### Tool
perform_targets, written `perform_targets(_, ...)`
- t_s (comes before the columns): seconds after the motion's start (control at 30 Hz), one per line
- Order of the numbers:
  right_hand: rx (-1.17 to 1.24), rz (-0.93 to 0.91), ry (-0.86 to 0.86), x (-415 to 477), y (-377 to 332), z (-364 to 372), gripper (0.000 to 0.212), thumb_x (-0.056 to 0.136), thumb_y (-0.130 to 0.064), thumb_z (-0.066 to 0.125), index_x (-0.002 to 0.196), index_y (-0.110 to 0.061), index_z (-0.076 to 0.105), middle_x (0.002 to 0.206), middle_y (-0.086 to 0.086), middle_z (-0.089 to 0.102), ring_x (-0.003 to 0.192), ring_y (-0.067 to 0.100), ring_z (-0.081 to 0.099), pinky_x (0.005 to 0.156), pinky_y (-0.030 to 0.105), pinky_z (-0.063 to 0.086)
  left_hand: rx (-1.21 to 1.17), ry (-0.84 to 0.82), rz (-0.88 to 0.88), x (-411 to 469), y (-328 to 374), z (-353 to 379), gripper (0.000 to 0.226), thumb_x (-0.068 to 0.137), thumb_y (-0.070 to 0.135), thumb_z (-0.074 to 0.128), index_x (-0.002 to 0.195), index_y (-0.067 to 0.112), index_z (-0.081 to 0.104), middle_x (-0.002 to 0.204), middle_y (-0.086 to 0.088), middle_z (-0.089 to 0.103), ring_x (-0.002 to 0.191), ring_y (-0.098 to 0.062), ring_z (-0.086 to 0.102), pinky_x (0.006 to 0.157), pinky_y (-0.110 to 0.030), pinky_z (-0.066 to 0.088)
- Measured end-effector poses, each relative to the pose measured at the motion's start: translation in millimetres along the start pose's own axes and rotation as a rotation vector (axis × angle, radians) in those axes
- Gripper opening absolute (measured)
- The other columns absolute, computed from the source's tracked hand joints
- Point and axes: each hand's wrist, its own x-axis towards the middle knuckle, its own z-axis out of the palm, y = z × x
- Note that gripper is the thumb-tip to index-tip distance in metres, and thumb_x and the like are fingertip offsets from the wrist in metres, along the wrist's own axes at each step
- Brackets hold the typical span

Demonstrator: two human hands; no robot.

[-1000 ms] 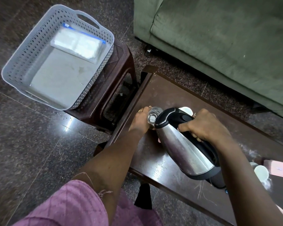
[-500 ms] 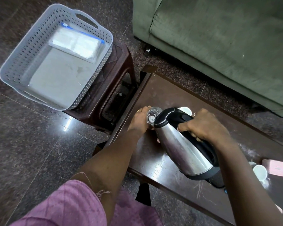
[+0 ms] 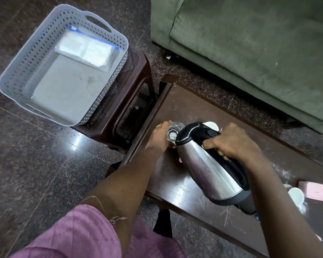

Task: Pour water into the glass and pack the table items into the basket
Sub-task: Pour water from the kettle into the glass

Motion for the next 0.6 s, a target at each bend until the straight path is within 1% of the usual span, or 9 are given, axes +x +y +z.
perform_targets(0.1, 0.000, -0.010, 0.003, 0.2, -0.1, -0.2, 0.027, 0.051, -0.031, 0.074, 0.052, -0.013, 0.055, 0.033, -0.001, 0.055, 0.028, 0.016, 0.052, 0.042, 0.022, 0.043, -0.016, -0.007, 0.011, -0.9, 1.0, -1.2, 0.033, 0.088, 0.021, 0.056, 0.119, 0.011, 0.050, 0.118, -0.015, 0.059, 0.115, -0.030, 0.054, 0.096, -0.032, 0.041)
perform_targets(0.3, 0.007, -0.016, 0.005, 0.6, -0.5, 0.6, 0.028, 0.051, -0.029, 0.075, 0.051, -0.011, 0.054, 0.033, 0.000, 0.056, 0.030, 0.017, 0.054, 0.045, 0.024, 0.046, -0.028, -0.001, 0.008, -2.6, 1.8, -2.6, 0.032, 0.088, 0.020, 0.056, 0.118, 0.011, 0.051, 0.118, -0.015, 0.060, 0.115, -0.030, 0.054, 0.095, -0.031, 0.040)
perform_targets(0.47, 0.010, -0.007, 0.006, 0.5, -0.4, 1.2, 0.027, 0.052, -0.030, 0.075, 0.051, -0.012, 0.054, 0.033, -0.001, 0.056, 0.029, 0.015, 0.053, 0.043, 0.023, 0.045, -0.029, -0.016, -0.016, -2.1, 2.2, -3.2, 0.036, 0.086, 0.022, 0.060, 0.120, 0.013, 0.050, 0.118, -0.014, 0.059, 0.115, -0.030, 0.054, 0.095, -0.031, 0.040)
perform_targets(0.6, 0.002, -0.006, 0.009, -1.2, -0.7, 2.2, 0.028, 0.052, -0.032, 0.075, 0.053, -0.012, 0.055, 0.033, -0.001, 0.057, 0.029, 0.014, 0.055, 0.043, 0.021, 0.043, -0.024, -0.018, -0.013, -2.1, 2.1, -4.2, 0.039, 0.085, 0.019, 0.060, 0.122, 0.014, 0.049, 0.119, -0.014, 0.059, 0.115, -0.029, 0.054, 0.096, -0.032, 0.040)
